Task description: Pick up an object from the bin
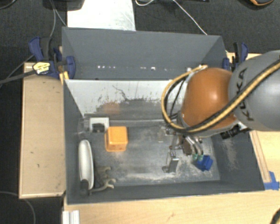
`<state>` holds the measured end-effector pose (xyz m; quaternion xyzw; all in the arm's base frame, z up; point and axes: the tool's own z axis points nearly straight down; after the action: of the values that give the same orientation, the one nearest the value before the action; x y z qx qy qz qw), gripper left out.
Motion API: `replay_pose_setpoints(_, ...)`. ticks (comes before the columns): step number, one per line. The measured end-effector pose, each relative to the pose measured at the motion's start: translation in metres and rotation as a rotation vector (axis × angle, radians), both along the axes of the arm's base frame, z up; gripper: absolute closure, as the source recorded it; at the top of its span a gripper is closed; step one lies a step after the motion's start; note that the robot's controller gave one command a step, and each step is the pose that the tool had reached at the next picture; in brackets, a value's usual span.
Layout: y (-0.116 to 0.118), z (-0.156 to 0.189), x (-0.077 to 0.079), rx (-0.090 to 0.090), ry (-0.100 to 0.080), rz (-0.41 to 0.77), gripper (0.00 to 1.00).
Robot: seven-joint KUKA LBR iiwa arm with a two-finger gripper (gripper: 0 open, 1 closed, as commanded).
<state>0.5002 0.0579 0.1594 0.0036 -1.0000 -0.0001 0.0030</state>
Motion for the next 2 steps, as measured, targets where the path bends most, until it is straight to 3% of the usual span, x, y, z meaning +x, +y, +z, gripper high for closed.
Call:
replay_pose_setpoints(1, 0.000, 0.004, 0.002, 0.001, -0.008, -0.003, 0.00)
replay_pose_setpoints(2, 0.051, 0.019, 0.063, 0.000, -0.003, -0.135, 0.00)
